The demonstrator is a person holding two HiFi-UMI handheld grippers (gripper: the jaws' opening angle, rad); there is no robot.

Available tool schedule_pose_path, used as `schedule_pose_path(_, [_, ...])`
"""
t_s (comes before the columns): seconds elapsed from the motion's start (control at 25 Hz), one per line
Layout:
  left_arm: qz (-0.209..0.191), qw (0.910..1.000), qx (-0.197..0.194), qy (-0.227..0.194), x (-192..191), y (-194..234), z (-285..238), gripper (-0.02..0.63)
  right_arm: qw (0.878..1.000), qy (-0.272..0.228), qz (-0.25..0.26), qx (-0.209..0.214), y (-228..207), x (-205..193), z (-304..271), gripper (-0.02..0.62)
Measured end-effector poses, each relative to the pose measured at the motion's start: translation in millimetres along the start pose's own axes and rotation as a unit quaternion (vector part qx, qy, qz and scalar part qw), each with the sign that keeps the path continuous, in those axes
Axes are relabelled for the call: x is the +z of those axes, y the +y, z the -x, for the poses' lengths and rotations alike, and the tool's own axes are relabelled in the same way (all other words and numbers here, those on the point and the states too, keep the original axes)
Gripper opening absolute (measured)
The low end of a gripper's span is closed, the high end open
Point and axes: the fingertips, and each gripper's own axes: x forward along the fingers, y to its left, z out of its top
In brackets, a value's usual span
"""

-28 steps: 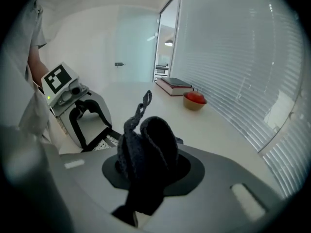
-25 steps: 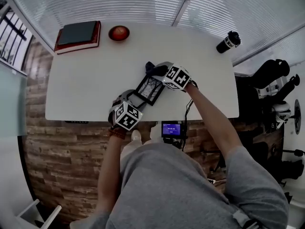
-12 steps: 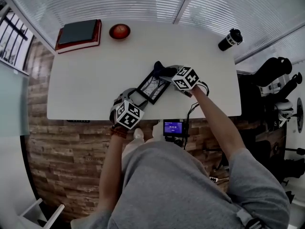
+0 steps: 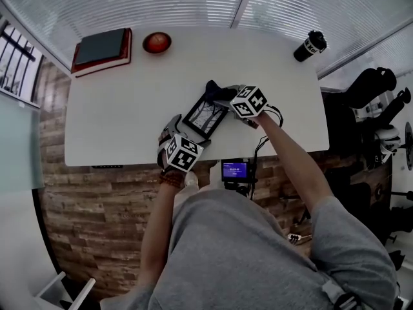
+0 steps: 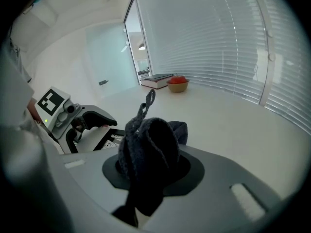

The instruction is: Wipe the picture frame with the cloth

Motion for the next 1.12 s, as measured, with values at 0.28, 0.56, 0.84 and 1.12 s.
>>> schedule_pose_path(0.28, [-0.020, 0.9997, -0.009, -0.009, 4.0, -6.2, 2.1, 0.506, 1.000, 0.014, 0.015, -0.003, 1.7, -0.2, 0.2, 0.107])
schedule_pose_path(0.56, [-0.021, 0.9997, -0.013, -0.009, 4.0, -7.1, 1.6, 0.503, 1.000, 0.022, 0.011, 0.004, 1.4, -6.6, 6.0, 0.109])
schedule_pose_path(0.84, [-0.021, 0.9997, -0.012, -0.009, 3.3, -5.2, 3.2, 0.502, 1.000, 0.011, -0.019, 0.004, 3.7, -18.0, 18.0, 0.107])
schedule_pose_path(1.12, [-0.020, 0.9997, -0.012, -0.009, 3.3, -5.0, 1.8, 0.502, 0.999, -0.004, -0.047, -0.006, 5.7, -32.8, 31.5, 0.107])
